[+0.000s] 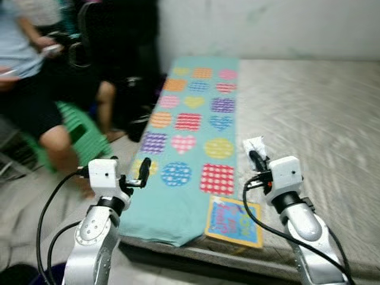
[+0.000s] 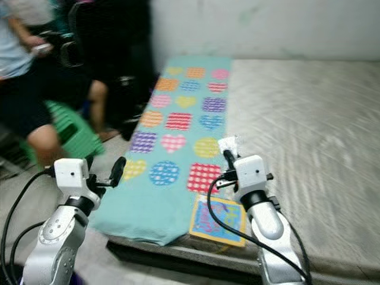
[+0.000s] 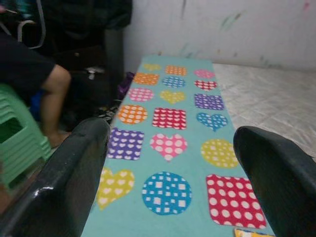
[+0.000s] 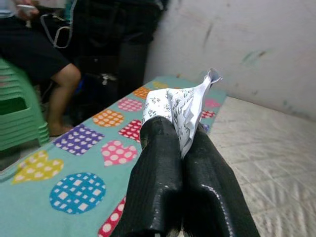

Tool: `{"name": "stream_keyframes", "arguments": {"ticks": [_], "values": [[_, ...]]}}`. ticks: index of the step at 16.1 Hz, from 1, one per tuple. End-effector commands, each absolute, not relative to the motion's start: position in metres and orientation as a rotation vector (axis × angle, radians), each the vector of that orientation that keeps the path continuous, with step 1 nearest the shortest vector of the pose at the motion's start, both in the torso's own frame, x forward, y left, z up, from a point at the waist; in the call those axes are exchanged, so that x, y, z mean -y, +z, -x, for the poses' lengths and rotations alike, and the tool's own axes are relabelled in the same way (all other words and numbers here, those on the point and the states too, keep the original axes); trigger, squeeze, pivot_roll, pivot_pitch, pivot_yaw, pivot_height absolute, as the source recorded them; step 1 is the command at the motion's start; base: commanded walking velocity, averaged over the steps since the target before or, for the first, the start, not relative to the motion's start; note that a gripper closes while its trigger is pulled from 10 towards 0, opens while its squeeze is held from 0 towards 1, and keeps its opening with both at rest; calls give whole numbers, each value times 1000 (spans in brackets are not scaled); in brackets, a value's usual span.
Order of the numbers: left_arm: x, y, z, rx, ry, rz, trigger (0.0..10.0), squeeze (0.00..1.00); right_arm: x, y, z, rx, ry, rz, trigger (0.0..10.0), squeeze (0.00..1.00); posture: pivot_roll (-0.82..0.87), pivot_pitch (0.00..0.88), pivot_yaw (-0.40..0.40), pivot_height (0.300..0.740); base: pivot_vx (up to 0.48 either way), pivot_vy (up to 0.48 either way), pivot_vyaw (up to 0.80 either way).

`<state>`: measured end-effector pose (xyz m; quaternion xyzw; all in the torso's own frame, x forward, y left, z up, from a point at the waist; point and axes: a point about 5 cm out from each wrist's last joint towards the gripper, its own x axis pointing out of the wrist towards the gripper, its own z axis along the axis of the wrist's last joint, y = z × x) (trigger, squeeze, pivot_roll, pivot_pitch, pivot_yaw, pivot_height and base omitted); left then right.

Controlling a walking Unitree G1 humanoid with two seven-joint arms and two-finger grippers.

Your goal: Clean up the room

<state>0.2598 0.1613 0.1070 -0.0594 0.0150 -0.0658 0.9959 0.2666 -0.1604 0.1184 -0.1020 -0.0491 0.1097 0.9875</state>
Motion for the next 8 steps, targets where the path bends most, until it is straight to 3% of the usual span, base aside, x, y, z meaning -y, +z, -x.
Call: {"name": "stream_keyframes", "arguments": {"ticks": [1,3,8], "values": [[-168,105,-260,-39,-106,93,10000,0,155,125,-268,127,233,202,10000,0,-256,0,87,740,0,0,800],[-168,105,-259,-39,-108,88,10000,0,154,126,-268,130,237,202,10000,0,-257,0,88,740,0,0,800],[-169,104,-259,-45,-104,110,10000,0,155,125,-268,132,227,178,10000,0,-254,0,91,740,0,0,0]]}}
